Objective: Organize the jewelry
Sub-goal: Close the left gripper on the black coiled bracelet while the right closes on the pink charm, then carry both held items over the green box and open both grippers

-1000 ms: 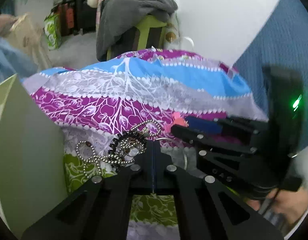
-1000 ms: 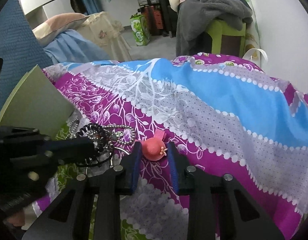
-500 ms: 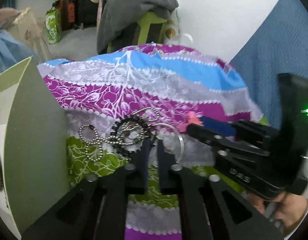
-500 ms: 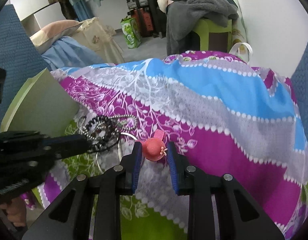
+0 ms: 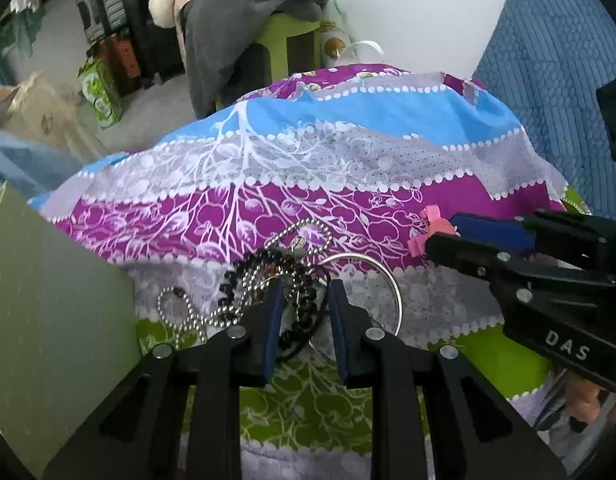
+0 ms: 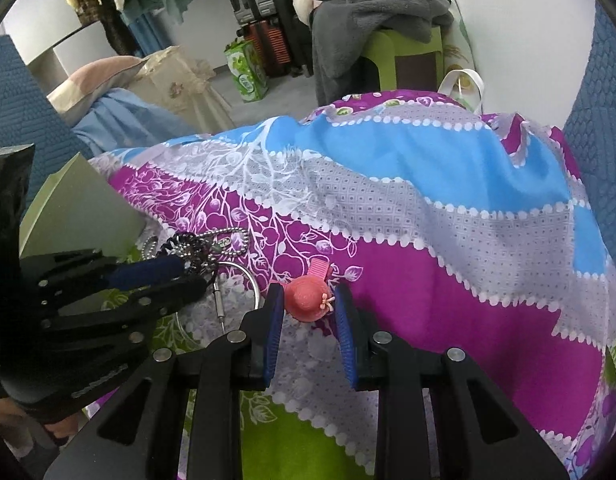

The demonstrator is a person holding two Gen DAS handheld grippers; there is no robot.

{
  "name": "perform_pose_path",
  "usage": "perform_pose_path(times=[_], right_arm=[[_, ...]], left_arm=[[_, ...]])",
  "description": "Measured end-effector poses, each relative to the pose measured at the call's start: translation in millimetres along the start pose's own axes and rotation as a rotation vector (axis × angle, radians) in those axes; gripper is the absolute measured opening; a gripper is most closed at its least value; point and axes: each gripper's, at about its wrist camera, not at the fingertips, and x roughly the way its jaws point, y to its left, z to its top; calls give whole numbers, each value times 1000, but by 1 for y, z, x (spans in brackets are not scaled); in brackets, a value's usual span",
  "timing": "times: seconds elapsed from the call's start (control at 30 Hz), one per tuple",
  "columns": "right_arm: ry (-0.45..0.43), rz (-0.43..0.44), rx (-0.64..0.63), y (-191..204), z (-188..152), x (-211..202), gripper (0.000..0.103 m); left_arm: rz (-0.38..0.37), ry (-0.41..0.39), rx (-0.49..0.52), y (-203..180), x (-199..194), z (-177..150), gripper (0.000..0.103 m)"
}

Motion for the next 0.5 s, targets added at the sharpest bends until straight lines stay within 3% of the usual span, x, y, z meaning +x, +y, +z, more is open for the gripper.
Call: perform_pose_path(times=[0.03, 0.07, 0.23, 0.5], right_arm=[[1, -1, -4, 1, 0, -1, 23], [1, -2, -6, 2, 1, -1, 24], [-20, -3, -2, 6, 4, -14, 23], [-92, -4, 30, 17, 11, -61, 23]], left_arm=[[10, -2, 4, 0, 1, 0, 10], [23, -4, 6, 1, 1, 1, 9], [-50, -27, -78, 12, -16, 4, 8], [-192, -120, -199, 24, -94, 13, 8]])
